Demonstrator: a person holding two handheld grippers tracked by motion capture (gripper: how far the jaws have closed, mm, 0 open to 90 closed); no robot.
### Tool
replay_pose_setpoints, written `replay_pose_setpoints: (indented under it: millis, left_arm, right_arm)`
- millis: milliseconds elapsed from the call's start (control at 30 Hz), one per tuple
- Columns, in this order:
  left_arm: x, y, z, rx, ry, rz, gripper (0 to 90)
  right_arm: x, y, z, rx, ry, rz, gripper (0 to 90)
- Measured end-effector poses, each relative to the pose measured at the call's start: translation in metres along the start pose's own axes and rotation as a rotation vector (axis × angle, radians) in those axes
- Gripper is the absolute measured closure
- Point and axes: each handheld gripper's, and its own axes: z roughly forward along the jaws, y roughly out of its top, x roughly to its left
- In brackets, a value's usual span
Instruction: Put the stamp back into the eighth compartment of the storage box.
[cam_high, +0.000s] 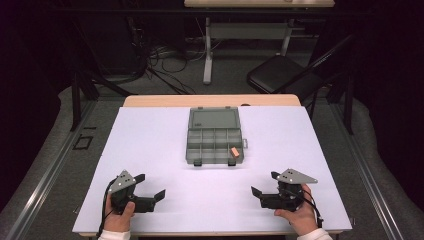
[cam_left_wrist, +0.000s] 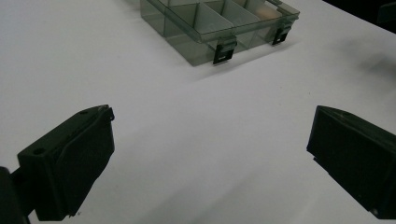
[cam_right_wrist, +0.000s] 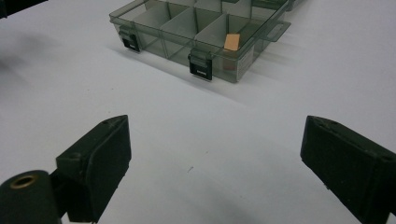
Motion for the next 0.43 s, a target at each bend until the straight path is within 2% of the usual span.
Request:
replay_pose_setpoints:
  millis: [433]
  left_arm:
    - [0.0008,0.0002,0.0012,-0.005,0.003,-0.004,0.5]
  right_arm:
    - [-0.0042,-0.001,0.0026,0.003,0.003,0.014,6.1]
